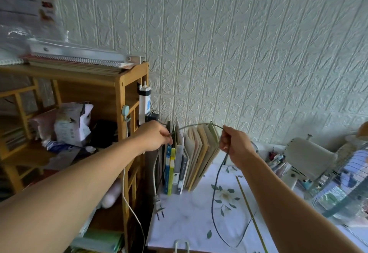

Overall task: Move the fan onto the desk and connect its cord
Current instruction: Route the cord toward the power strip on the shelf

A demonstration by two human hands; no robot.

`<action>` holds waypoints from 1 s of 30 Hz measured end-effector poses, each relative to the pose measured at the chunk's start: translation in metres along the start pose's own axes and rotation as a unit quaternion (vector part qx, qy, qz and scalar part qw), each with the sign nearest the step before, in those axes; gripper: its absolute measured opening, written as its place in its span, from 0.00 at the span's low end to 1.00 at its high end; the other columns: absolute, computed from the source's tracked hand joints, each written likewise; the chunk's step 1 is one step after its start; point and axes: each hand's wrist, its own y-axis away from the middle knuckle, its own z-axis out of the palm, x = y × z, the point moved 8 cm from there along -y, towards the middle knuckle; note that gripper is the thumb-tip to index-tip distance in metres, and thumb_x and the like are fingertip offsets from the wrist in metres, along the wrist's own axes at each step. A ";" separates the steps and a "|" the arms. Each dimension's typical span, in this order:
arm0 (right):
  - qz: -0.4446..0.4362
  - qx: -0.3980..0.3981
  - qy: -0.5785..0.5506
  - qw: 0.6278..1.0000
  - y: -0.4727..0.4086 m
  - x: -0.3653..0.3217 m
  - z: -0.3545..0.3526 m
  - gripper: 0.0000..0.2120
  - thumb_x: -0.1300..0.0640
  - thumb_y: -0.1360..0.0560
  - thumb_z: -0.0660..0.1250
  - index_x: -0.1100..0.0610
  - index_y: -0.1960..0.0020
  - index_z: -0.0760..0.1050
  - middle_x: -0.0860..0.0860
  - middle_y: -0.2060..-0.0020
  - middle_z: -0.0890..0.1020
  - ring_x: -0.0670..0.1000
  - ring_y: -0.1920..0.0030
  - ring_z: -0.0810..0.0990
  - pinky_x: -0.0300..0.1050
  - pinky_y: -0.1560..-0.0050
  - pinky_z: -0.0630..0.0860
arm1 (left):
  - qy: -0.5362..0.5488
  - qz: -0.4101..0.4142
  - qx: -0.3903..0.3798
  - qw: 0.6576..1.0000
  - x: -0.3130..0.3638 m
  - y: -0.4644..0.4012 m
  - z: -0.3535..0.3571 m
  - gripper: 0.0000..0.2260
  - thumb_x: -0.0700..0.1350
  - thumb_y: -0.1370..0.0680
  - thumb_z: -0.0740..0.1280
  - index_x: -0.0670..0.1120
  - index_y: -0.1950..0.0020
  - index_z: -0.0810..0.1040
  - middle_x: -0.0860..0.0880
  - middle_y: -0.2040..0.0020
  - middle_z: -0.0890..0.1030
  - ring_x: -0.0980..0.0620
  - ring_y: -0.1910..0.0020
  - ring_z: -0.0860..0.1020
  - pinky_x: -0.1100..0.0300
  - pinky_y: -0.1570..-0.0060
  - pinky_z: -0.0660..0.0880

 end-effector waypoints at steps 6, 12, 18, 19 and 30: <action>0.072 -0.145 0.122 0.979 0.028 0.012 0.039 0.13 0.62 0.22 0.58 0.60 0.63 0.76 0.52 0.71 0.79 0.51 0.68 0.78 0.45 0.61 0.76 | 0.244 -0.091 -0.037 0.965 -0.004 0.005 -0.005 0.12 0.39 0.21 0.57 0.40 0.54 0.80 0.43 0.59 0.83 0.49 0.61 0.81 0.60 0.63 0.77; 0.047 -0.065 0.191 0.978 0.024 0.011 0.037 0.10 0.66 0.23 0.60 0.58 0.59 0.76 0.55 0.64 0.78 0.51 0.65 0.76 0.48 0.55 0.75 | 0.286 -0.046 -0.002 0.957 -0.006 -0.002 -0.023 0.11 0.29 0.22 0.57 0.44 0.56 0.71 0.43 0.60 0.82 0.49 0.63 0.80 0.56 0.58 0.78; -0.059 -0.030 0.380 0.923 -0.002 0.002 0.052 0.31 0.56 0.30 0.72 0.48 0.30 0.65 0.56 0.40 0.74 0.56 0.45 0.78 0.53 0.44 0.78 | 0.267 0.006 -0.022 0.963 0.010 -0.017 -0.031 0.13 0.28 0.22 0.56 0.45 0.55 0.73 0.45 0.60 0.82 0.53 0.66 0.78 0.56 0.54 0.76; -0.079 -0.029 0.401 0.912 -0.008 0.000 0.057 0.33 0.53 0.30 0.72 0.45 0.28 0.62 0.56 0.38 0.71 0.57 0.42 0.76 0.56 0.41 0.77 | 0.268 0.008 -0.028 0.963 0.013 -0.020 -0.029 0.14 0.28 0.22 0.56 0.45 0.55 0.74 0.45 0.60 0.82 0.53 0.66 0.78 0.56 0.53 0.77; -0.065 -0.080 0.300 0.948 -0.086 0.001 0.016 0.09 0.65 0.24 0.66 0.58 0.63 0.76 0.53 0.73 0.76 0.44 0.77 0.75 0.37 0.75 0.67 | 0.201 -0.050 0.108 0.972 -0.018 -0.084 -0.020 0.09 0.30 0.22 0.60 0.40 0.50 0.76 0.46 0.64 0.79 0.54 0.67 0.77 0.71 0.72 0.76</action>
